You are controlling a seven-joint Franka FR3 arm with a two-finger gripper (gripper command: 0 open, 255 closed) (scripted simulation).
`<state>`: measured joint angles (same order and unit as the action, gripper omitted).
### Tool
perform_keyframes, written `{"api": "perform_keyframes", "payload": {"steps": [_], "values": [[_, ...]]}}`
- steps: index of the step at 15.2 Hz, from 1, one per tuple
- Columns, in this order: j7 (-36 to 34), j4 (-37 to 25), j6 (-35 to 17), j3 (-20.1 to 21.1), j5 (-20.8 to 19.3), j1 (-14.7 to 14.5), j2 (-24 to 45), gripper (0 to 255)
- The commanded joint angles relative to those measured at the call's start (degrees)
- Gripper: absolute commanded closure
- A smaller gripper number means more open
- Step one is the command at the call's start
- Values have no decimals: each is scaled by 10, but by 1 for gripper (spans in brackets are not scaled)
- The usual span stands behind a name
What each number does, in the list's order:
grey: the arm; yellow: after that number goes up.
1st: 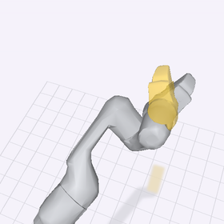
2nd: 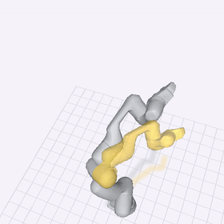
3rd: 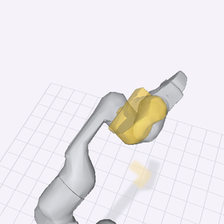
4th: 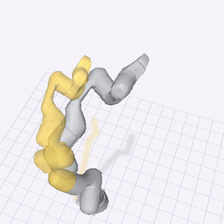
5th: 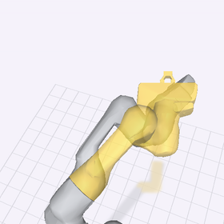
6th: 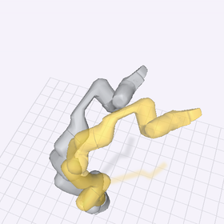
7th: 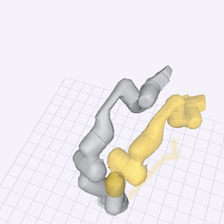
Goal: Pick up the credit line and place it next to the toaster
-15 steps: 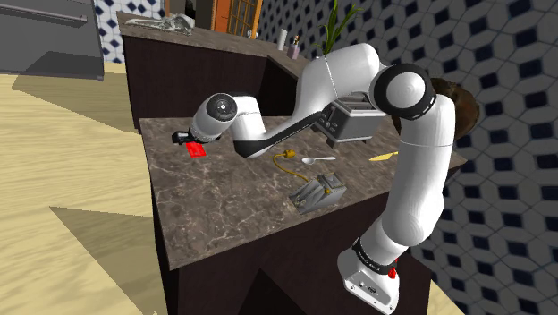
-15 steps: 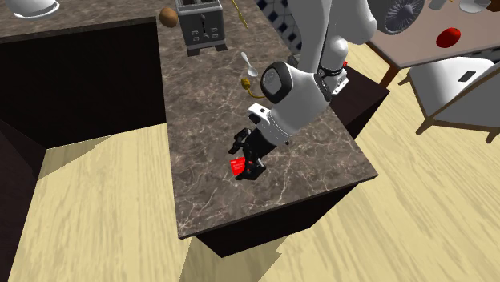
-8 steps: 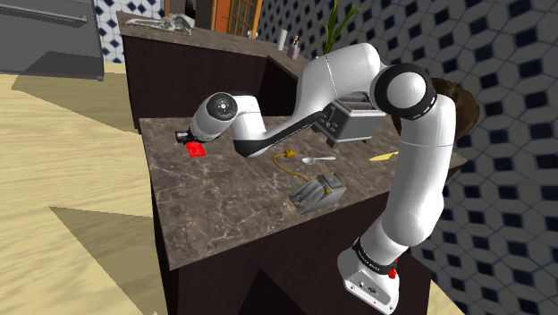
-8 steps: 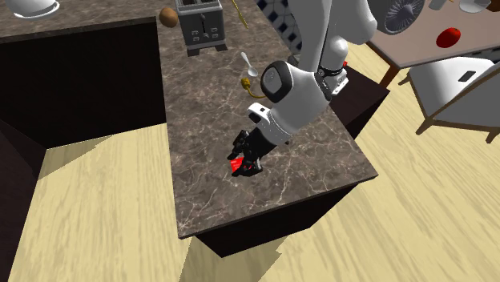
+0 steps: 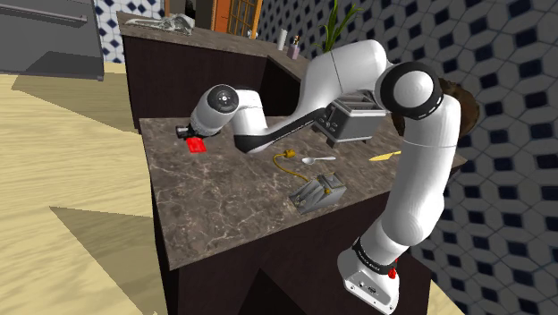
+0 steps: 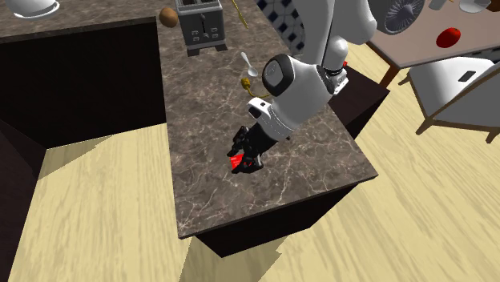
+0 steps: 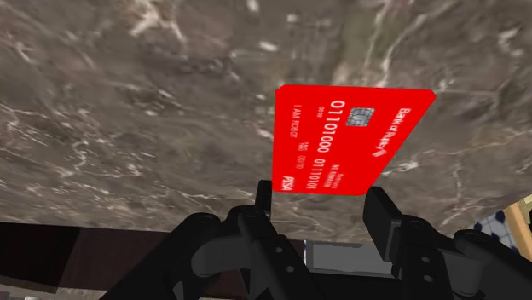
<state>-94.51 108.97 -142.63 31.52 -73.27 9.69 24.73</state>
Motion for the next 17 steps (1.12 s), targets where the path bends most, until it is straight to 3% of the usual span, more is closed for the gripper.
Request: {"api": "perform_keyframes", "payload": {"steps": [1,17], "values": [[13,0,3,5,14,4,-8,255],[128,-17,38,47,135,37,-78,255]]}}
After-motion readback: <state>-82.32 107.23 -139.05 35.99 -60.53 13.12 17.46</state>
